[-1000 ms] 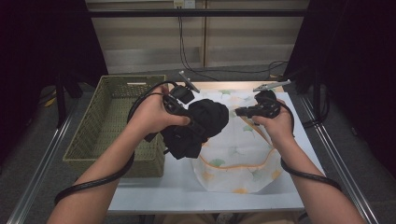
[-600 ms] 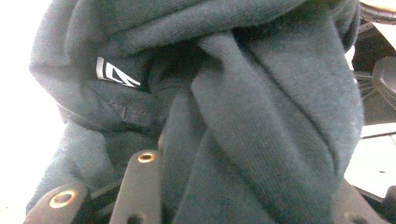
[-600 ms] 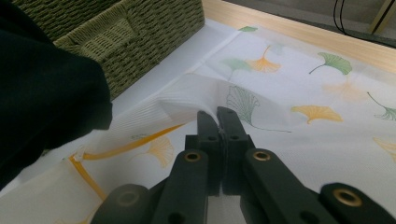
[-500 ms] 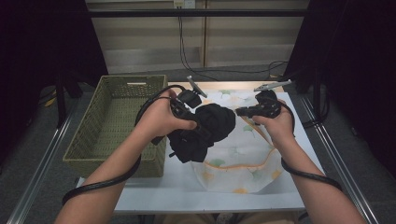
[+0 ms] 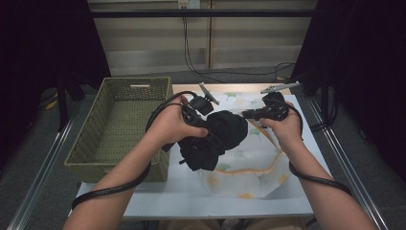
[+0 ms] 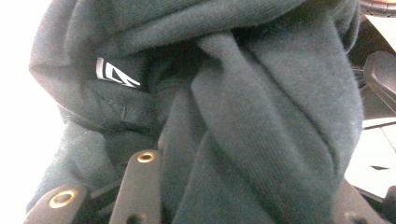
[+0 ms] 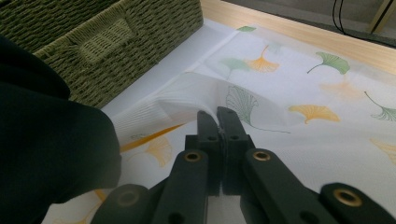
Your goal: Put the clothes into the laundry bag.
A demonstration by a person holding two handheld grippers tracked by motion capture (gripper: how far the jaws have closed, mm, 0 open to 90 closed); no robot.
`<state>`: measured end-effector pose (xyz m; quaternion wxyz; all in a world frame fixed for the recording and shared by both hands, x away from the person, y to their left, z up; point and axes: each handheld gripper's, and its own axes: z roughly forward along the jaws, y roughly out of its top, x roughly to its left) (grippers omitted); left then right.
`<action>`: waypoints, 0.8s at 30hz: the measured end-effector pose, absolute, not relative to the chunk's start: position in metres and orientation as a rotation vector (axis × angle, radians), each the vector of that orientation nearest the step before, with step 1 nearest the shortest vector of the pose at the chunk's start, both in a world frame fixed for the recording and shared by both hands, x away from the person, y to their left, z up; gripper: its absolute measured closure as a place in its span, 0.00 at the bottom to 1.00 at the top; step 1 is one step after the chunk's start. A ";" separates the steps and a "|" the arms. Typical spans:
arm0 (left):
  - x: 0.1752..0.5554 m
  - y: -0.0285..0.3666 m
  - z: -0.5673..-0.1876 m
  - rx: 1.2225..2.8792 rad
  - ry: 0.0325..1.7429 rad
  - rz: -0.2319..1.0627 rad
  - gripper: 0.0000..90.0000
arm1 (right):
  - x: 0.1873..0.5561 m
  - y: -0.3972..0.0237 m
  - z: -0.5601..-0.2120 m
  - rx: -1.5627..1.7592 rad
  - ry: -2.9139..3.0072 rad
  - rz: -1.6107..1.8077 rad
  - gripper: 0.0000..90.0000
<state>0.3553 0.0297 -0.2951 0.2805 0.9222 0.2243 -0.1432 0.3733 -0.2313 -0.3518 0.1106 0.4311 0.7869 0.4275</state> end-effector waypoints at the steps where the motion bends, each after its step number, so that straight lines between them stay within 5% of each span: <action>1: 0.355 0.029 -0.296 2.466 0.607 -0.386 0.68 | 0.373 -0.231 -0.352 1.266 2.312 1.257 1.00; 24: 0.353 0.014 -0.312 2.465 0.595 -0.399 0.68 | 0.373 -0.232 -0.353 1.270 2.307 1.257 1.00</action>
